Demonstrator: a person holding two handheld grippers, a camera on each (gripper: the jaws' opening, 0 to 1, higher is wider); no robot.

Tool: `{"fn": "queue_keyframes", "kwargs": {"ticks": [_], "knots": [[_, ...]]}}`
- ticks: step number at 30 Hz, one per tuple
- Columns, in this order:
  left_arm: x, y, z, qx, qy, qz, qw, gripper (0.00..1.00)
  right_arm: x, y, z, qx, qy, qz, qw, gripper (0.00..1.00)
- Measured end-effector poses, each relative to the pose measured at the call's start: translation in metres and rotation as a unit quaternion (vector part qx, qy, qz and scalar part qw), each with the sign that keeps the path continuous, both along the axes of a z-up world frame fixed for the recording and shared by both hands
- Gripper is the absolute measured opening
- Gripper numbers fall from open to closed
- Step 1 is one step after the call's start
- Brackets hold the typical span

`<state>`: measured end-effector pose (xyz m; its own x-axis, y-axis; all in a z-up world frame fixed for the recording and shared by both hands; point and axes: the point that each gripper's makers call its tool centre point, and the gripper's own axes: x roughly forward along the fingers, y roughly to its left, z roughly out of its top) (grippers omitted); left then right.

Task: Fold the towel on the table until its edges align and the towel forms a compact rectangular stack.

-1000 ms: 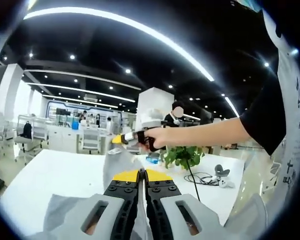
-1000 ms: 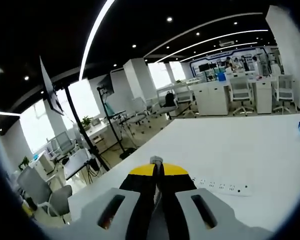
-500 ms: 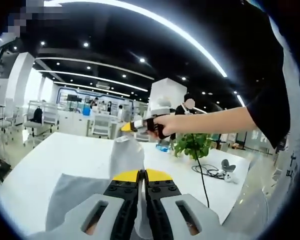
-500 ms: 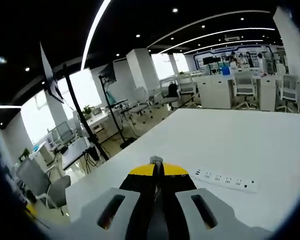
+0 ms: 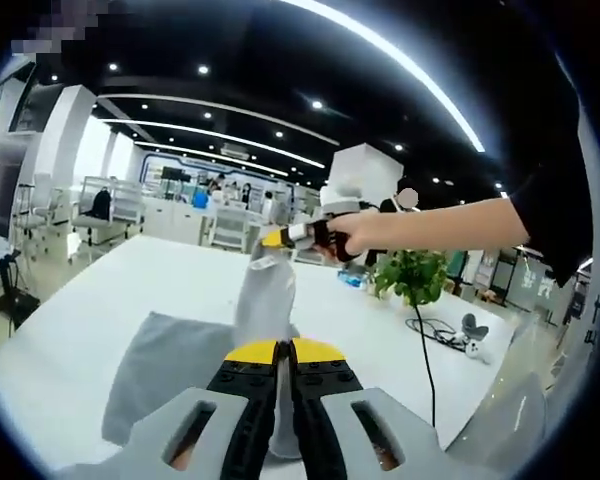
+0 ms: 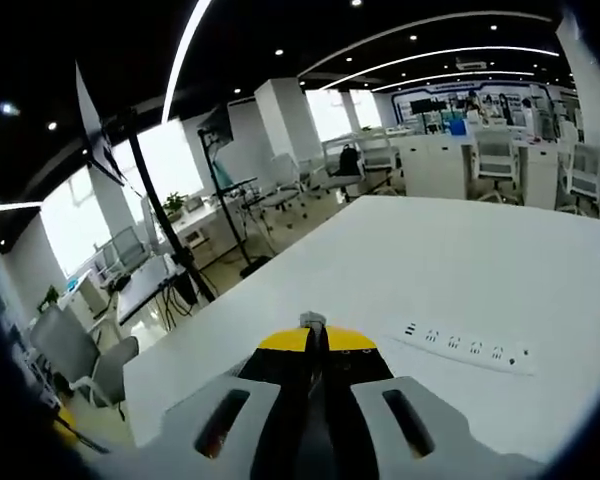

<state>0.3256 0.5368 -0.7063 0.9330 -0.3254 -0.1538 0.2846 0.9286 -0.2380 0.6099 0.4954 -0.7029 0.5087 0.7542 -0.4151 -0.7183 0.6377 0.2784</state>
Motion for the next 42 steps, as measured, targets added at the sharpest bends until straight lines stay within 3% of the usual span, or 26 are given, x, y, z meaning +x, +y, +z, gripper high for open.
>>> {"fn": "queue_keyframes", "kwargs": {"ticks": [16,26,28,42], "knots": [[0.001,0.042,-0.046,0.0,0.052,0.046,0.9976,0.04,0.006,0.043,-0.044,-0.02,0.026,0.011,0.9994,0.01],[0.002,0.077,-0.078,-0.02,0.083,0.088,0.9925,0.04,0.006,0.077,-0.073,-0.057,0.019,0.039,0.9974,0.01],[0.002,0.083,-0.081,-0.02,0.084,0.093,0.9919,0.04,0.006,0.084,-0.079,-0.07,0.01,0.049,0.9963,0.01],[0.001,0.112,-0.107,-0.029,0.097,0.134,0.9858,0.04,0.012,0.126,-0.098,-0.063,0.023,0.056,0.9962,0.01]]}}
